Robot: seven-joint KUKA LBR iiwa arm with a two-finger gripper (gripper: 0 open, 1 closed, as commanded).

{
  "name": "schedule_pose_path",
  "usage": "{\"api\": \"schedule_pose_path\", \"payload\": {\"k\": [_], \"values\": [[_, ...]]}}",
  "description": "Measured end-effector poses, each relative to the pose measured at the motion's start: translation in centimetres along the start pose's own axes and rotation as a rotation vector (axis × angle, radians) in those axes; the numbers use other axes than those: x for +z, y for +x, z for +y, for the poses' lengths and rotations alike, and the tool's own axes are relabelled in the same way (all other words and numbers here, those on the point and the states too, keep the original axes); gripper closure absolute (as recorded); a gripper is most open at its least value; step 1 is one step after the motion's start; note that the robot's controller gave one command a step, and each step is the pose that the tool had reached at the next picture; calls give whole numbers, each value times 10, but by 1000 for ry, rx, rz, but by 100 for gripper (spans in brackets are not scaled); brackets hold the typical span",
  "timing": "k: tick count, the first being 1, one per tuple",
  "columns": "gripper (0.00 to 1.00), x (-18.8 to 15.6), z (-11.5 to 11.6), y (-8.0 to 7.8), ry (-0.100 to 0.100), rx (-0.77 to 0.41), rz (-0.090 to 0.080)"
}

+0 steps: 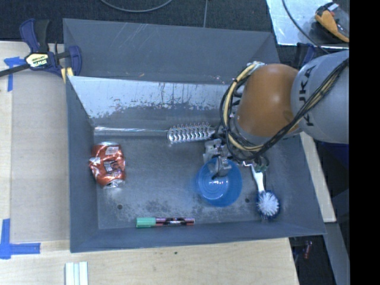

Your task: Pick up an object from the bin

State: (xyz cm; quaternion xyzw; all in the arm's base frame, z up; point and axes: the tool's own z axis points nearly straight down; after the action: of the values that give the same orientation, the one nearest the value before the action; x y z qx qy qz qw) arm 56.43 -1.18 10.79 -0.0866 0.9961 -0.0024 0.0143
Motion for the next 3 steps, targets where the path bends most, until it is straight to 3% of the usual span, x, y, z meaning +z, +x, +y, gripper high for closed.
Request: {"api": "schedule_pose_path", "payload": {"k": [1,2,3], "values": [[100,-19,51,-34,0,-53,-16],[100,-5,41,-47,3,-44,-4],[100,-19,46,-41,2,-29,-15]]}}
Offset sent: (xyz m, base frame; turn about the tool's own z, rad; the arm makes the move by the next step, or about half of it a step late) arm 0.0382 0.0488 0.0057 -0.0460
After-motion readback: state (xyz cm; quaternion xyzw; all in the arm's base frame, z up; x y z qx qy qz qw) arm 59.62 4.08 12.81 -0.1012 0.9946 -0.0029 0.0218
